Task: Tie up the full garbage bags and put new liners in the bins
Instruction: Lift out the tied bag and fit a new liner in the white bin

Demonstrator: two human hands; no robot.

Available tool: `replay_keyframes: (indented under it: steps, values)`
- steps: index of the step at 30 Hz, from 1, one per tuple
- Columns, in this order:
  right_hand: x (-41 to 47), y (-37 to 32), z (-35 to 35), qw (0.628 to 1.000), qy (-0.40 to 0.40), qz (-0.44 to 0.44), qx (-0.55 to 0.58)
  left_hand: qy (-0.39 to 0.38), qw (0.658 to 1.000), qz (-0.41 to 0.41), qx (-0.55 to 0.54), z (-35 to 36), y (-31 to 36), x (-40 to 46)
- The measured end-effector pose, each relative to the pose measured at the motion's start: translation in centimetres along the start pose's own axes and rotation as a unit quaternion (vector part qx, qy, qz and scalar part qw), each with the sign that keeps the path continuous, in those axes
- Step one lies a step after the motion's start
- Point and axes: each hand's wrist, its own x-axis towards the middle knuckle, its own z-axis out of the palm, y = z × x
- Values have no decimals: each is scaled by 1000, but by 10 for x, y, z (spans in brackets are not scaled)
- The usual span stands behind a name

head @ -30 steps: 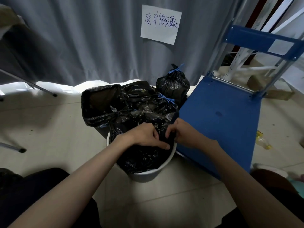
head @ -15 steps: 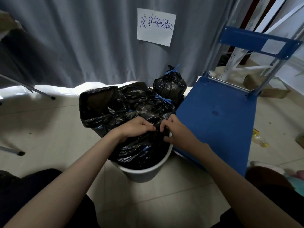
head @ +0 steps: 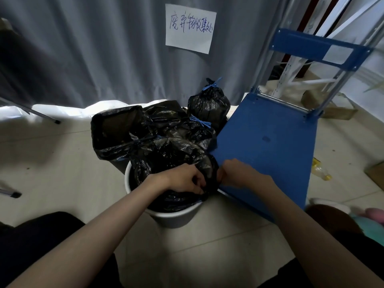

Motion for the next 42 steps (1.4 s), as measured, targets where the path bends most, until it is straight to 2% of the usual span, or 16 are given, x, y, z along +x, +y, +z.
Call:
replay_keyframes:
  steps: [3, 5, 6, 9, 11, 12, 16, 19, 22, 24, 27, 31, 34, 36, 39, 42]
  values:
    - [4, -3, 11, 991, -125, -37, -28, 7, 1000, -12, 16, 5, 2, 1]
    - [5, -3, 14, 991, -128, -28, -29, 14, 1000, -18, 11, 4, 2, -2]
    - [4, -3, 14, 995, -97, -12, -32, 19, 1000, -21, 8, 1, 1, -4]
    - [0, -6, 9, 998, 60, 29, -16, 51, 998, -28, -12, -9, -4, -17]
    - [-5, -13, 4, 991, 129, -4, 34, 83, 996, -26, -30, -17, -8, -29]
    - [-9, -19, 1, 988, 136, -35, 61, 97, 994, -26, -38, -22, -10, -35]
    - [-30, -51, -4, 974, 32, -161, 157, 102, 993, -24, -57, -40, -14, -70]
    - [-38, -71, -1, 966, -27, -212, 147, 63, 997, -27, -37, -41, -14, -93]
    - [-38, -82, 3, 977, -67, -200, 34, 37, 998, -39, 37, -27, -21, -101]
    - [-37, -86, 4, 978, -61, -198, -4, 52, 994, -46, 81, -19, -27, -100]
    - [-34, -89, -1, 982, -21, -185, 15, 95, 988, -42, 111, -18, -35, -98]
    - [-29, -88, -9, 983, 3, -170, 75, 156, 983, -35, 94, -23, -46, -97]
    - [-24, -80, -9, 985, 8, -147, 94, 184, 982, -23, 15, -26, -43, -99]
    - [-21, -73, -8, 985, 29, -131, 105, 162, 986, -19, -44, -27, -38, -101]
    - [-17, -66, -8, 982, 60, -112, 142, 141, 989, -8, 33, -25, -33, -98]
    - [-16, -62, -9, 978, 64, -108, 165, 180, 980, 7, 87, -26, -30, -94]
